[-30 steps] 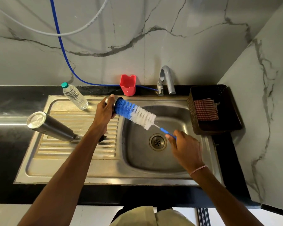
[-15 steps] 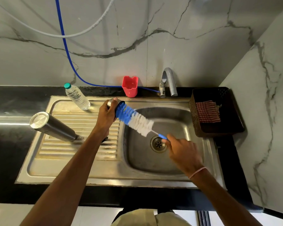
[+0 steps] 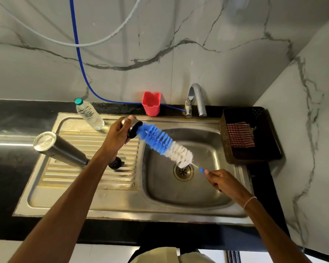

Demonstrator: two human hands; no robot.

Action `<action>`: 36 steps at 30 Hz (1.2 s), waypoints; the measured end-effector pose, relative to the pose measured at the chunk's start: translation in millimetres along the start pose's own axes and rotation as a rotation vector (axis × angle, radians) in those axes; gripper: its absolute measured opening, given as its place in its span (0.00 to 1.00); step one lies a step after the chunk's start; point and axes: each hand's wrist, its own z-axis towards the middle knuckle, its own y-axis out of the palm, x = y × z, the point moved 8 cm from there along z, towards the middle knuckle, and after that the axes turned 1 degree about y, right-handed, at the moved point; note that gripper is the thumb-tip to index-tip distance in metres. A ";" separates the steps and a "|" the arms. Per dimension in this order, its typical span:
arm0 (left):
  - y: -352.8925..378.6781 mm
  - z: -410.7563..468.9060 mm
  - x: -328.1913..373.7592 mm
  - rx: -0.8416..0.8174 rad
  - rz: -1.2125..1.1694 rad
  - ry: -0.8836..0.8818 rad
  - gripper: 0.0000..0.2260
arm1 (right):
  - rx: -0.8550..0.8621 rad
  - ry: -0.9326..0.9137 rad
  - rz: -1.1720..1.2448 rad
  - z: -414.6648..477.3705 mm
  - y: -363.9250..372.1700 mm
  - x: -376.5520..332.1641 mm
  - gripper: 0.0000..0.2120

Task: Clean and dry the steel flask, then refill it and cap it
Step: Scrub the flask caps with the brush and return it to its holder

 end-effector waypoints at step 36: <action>56.1 -22.7 -20.9 -0.112 0.543 0.129 0.30 | 0.414 -0.080 0.130 -1.2 30.8 4.6 0.21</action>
